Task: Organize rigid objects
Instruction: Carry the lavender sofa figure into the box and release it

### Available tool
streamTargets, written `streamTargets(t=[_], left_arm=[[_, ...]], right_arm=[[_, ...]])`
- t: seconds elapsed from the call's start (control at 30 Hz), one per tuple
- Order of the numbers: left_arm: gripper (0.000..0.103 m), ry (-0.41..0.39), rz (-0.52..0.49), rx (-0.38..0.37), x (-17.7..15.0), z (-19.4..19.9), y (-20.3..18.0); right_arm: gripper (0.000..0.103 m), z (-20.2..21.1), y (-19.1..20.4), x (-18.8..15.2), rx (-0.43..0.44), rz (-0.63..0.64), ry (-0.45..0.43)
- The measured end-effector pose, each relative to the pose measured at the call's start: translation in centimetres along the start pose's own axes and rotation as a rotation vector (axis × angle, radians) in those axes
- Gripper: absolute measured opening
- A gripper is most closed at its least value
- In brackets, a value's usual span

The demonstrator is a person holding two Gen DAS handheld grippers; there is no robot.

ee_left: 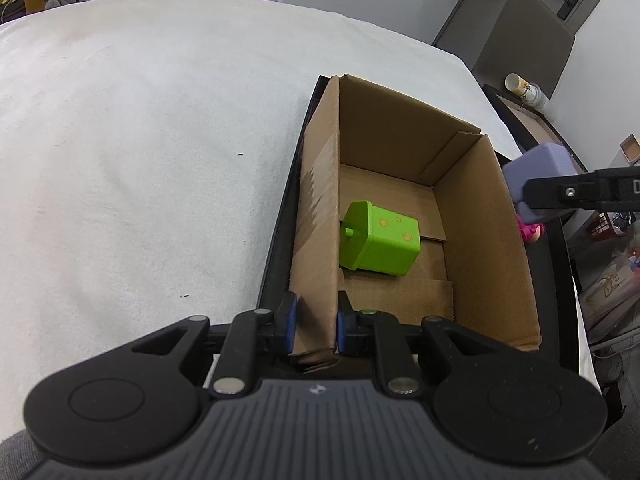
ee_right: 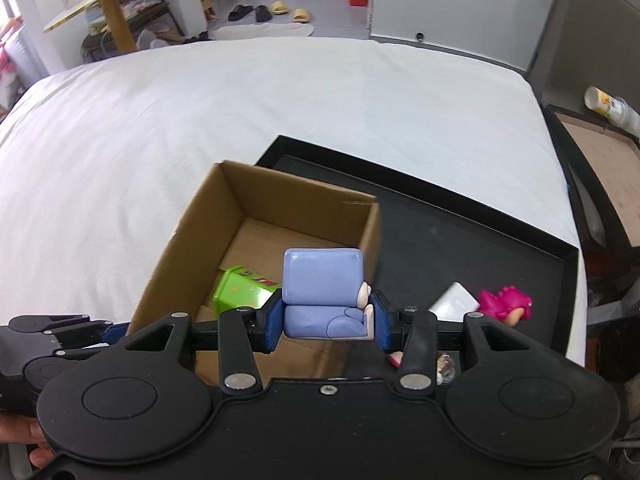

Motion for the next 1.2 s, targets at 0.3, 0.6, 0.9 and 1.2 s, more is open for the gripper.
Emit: streamTargets(t=[0.3, 0.6, 0.9, 1.2], left_arm=[[0.017, -0.002, 0.008, -0.011, 0.0, 0.0, 0.1], [0.017, -0.001, 0.015, -0.022, 0.1, 0.1, 0.3], [0.017, -0.002, 0.017, -0.025, 0.1, 0.1, 0.2], [0.018, -0.008, 0.024, -0.027, 0.1, 0.0, 0.3]], right_arm=[[0.043, -1.9, 2.8, 0.6, 0.020, 0.040, 0.025], [0.043, -4.4, 5.3, 0.8, 0.033, 0.063, 0.056], [0.044, -5.2, 6.9, 1.7, 0.071, 0.062, 0.042], [0.045, -3.1, 6.1, 2.8, 0.091, 0.029, -0.011]])
Point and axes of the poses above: each gripper's, at about its wrist camera, not at the fingertips, and z roughly against the way its jaws point, y to its left, x to its top, the point moved 7 cm from there along -z, roughly the way its jaws point, and after that the axes turned 2 degrees about y, right-handed, at the moved point
